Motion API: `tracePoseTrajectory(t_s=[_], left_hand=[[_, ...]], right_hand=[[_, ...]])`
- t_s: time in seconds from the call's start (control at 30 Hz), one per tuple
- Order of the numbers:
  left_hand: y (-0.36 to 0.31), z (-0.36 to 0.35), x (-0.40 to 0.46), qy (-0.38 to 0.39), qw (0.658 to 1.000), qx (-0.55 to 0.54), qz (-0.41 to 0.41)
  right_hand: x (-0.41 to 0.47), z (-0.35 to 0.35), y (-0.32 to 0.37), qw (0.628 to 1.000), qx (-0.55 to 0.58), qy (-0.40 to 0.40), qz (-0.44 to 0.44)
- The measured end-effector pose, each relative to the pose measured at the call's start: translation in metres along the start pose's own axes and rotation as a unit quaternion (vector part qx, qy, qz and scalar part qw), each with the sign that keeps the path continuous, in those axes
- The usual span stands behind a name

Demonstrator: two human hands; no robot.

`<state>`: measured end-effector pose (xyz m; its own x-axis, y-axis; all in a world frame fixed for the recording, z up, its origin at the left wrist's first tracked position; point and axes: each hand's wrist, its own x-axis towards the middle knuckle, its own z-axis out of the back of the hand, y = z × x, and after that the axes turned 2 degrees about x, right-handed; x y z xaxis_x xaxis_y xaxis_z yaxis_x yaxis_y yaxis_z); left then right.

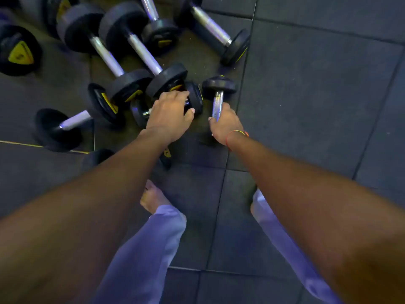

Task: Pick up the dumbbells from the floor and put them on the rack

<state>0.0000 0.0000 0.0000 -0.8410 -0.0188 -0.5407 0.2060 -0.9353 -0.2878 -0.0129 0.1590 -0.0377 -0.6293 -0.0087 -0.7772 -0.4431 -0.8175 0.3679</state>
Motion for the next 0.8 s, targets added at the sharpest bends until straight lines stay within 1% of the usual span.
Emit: tracePoseTrajectory(t_s=[0.07, 0.13, 0.23, 0.27, 0.37, 0.43, 0.47, 0.6, 0.77, 0.8], left_hand=[[0.008, -0.016, 0.011, -0.004, 1.0, -0.006, 0.002], [0.015, -0.031, 0.015, -0.01, 1.0, -0.009, 0.008], [0.017, -0.046, 0.019, -0.043, 0.999, -0.02, 0.007], [0.018, -0.048, 0.018, -0.056, 0.998, -0.026, 0.007], [0.02, -0.052, 0.011, -0.059, 0.997, -0.036, 0.015], [0.02, -0.048, 0.007, -0.06, 0.997, -0.045, 0.021], [0.019, -0.044, 0.004, -0.061, 0.997, -0.05, 0.026], [0.015, -0.025, -0.012, -0.06, 0.996, -0.057, 0.044], [0.018, -0.002, -0.031, -0.048, 0.994, -0.058, 0.073], [0.018, 0.002, -0.034, -0.046, 0.994, -0.061, 0.073]], right_hand=[[0.02, -0.007, -0.003, 0.999, 0.013, -0.017, -0.032], [0.037, -0.014, -0.005, 0.997, 0.035, -0.014, -0.068], [0.059, -0.018, 0.0, 0.989, 0.105, -0.01, -0.103], [0.065, -0.018, 0.001, 0.985, 0.128, -0.003, -0.118], [0.073, -0.015, 0.004, 0.974, 0.169, 0.046, -0.143], [0.07, -0.012, 0.007, 0.971, 0.178, 0.042, -0.154], [0.064, -0.009, 0.009, 0.971, 0.173, 0.027, -0.162], [0.03, -0.001, 0.006, 0.98, 0.121, -0.01, -0.159], [-0.02, 0.005, -0.004, 0.981, 0.163, -0.092, -0.058], [-0.026, 0.007, -0.009, 0.983, 0.156, -0.092, -0.04]])
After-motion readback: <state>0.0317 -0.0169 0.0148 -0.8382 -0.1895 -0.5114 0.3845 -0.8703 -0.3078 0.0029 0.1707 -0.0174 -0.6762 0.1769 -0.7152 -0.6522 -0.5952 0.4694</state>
